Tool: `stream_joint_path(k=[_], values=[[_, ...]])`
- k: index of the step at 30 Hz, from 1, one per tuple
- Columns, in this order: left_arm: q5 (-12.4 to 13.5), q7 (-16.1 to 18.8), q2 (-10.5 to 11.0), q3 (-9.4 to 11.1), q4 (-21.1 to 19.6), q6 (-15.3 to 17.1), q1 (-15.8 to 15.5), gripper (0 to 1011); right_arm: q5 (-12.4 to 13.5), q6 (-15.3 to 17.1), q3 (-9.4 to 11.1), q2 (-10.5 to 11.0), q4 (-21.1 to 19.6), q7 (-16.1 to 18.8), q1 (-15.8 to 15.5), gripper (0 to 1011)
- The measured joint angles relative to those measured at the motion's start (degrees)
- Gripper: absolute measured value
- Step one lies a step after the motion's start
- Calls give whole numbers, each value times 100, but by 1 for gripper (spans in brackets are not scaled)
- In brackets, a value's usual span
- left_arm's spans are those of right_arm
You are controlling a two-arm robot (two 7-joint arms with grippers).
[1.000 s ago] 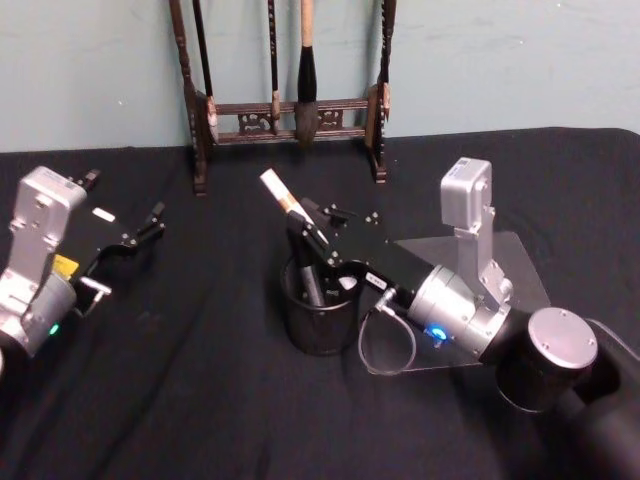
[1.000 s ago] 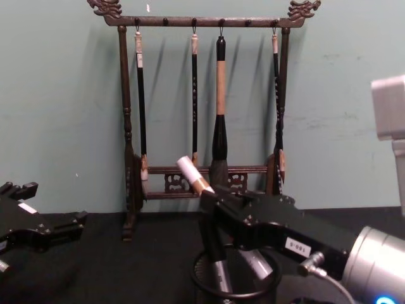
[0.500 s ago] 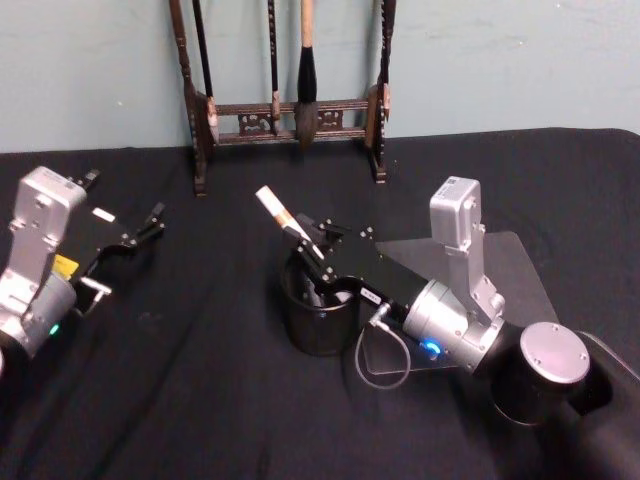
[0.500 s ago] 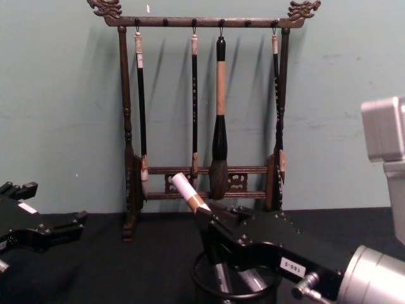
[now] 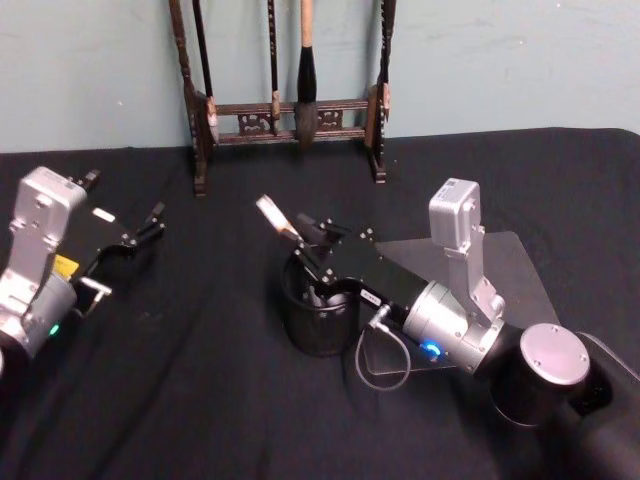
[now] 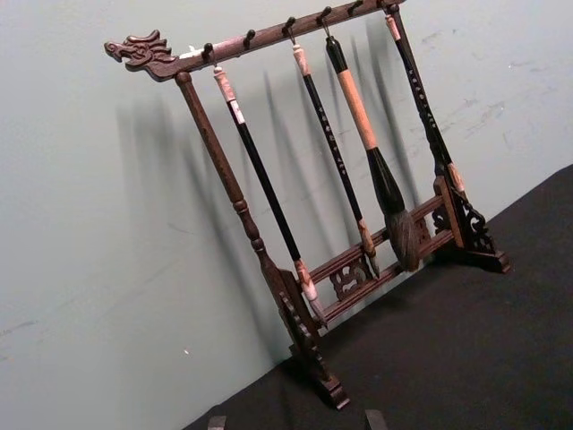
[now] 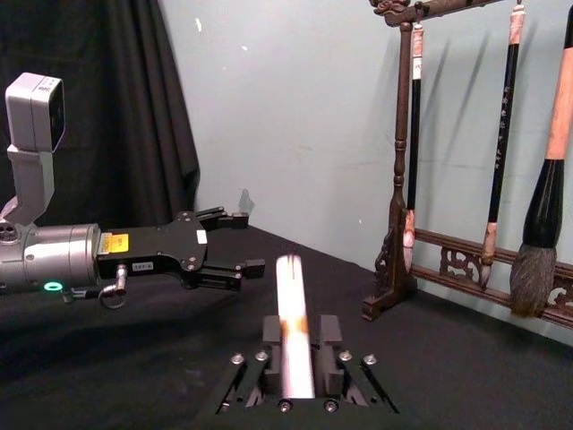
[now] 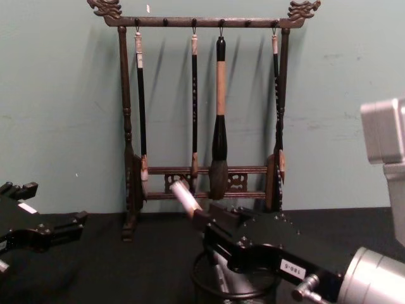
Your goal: Pick up the water-based marker from the table and place it into the pen holder.
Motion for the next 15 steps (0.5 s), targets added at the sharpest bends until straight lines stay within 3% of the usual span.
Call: stream_joint_path(k=[15], values=[[0,0,0,0,0,0,0,1001,-2,24,0,0,9,7,4,705]])
